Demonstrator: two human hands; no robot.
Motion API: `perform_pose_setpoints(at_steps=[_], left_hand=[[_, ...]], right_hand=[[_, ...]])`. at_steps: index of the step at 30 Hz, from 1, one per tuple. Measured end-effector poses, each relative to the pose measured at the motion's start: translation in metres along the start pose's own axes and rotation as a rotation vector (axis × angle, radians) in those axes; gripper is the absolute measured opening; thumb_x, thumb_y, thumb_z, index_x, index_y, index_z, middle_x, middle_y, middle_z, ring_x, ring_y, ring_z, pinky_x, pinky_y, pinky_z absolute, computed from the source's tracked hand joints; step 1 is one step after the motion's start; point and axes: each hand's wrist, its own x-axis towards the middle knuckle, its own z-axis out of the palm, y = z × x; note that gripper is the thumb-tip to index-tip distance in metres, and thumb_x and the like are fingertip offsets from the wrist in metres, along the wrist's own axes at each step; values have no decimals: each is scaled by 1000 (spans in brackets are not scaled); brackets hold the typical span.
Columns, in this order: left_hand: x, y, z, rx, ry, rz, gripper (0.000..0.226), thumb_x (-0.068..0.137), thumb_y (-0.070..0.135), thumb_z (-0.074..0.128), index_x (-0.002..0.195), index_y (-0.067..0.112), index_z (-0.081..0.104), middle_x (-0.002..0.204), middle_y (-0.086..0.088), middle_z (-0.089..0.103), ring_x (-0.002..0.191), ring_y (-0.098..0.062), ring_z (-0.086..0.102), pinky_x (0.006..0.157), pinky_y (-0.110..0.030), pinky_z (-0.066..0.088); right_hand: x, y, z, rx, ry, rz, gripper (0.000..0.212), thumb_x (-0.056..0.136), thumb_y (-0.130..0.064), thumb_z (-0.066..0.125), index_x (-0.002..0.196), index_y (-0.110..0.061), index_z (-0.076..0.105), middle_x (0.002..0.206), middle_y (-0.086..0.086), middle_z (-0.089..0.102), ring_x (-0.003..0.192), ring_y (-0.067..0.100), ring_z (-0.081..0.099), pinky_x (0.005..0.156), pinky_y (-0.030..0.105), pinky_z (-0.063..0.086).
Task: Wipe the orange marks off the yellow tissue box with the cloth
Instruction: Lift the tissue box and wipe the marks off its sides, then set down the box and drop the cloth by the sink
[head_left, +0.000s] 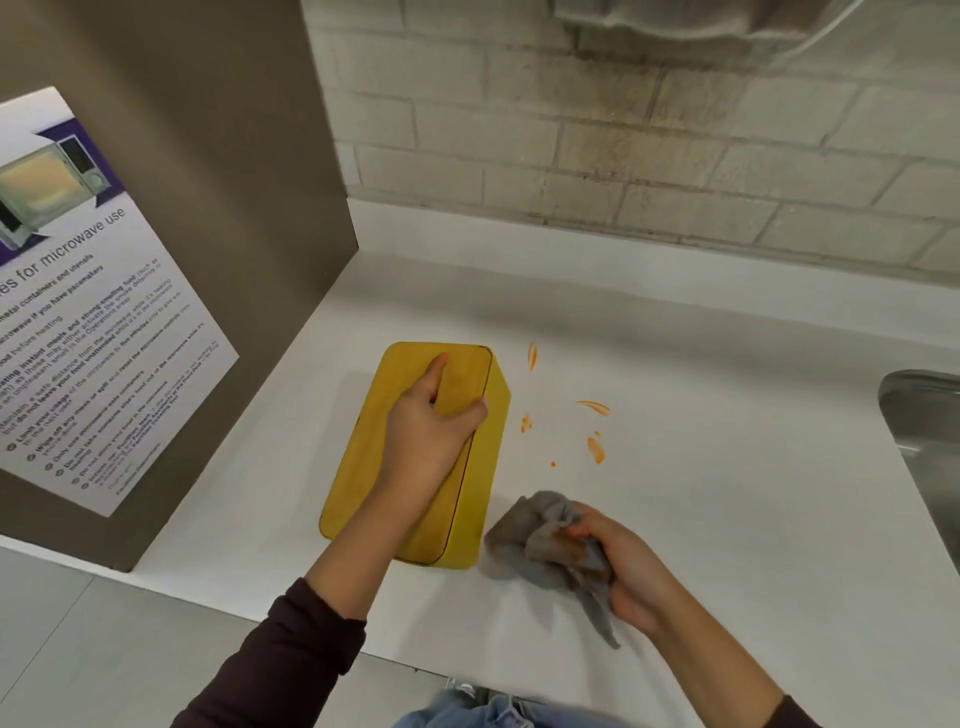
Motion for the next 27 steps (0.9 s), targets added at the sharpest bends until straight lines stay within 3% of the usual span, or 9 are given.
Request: perform_pose_setpoints(at_steps=[2,5,7,10,14,20,24,27], left_hand=[[1,-3,0,23,-34,-38,72,79,26,70,142,19,36,95,21,58,69,27,49,57,8,33],[-1,-7,2,68,-101,-94,75,78,28,70,143,20,33,135,-2,53,112,-4,52,84,-12,37],[-3,-10,6,88,-151,-113,77,77,28,70,144,19,31,141,-5,48,126,-17,47,88,-19,36],[-6,-12,12,130,-197,-126,81,78,29,69,146,19,26,143,-7,45,131,-22,42,98,-28,38],[-8,-13,16,160,-246,-128,83,80,29,69,147,17,21,144,-9,43,132,-25,41,107,-39,39],[-11,-13,4,228,-301,-131,70,86,32,60,146,19,25,145,-8,42,131,-22,43,104,-34,38],[-18,-1,-17,420,-227,62,55,88,38,54,139,23,40,120,0,63,98,-11,58,80,-25,44],[-28,16,-14,342,-202,218,44,88,34,54,131,27,51,106,5,64,90,-12,59,82,-32,51]], right_hand=[[-2,-8,-6,32,5,-89,17,69,-12,59,81,-7,71,81,13,72,76,18,70,64,24,57],[1,-10,-17,98,147,-153,36,86,-7,41,70,-11,73,74,10,73,71,18,70,64,24,58],[3,-8,-22,64,241,-182,31,88,-5,41,75,-8,69,78,13,70,73,21,68,68,29,56],[7,-2,-26,35,341,-193,11,88,-6,49,84,-7,59,82,13,69,75,22,67,70,33,53],[8,3,-21,67,352,-205,9,88,-8,52,90,-7,60,85,14,71,77,23,68,71,34,53],[7,5,-8,47,379,-236,11,90,-9,51,93,-9,61,86,12,72,78,21,69,68,31,57],[1,6,-6,18,428,-269,12,90,-8,51,95,-9,61,92,13,70,84,24,67,74,35,53],[-9,10,-11,37,464,-278,11,90,-8,52,93,-11,63,89,11,71,82,23,68,70,33,55]])
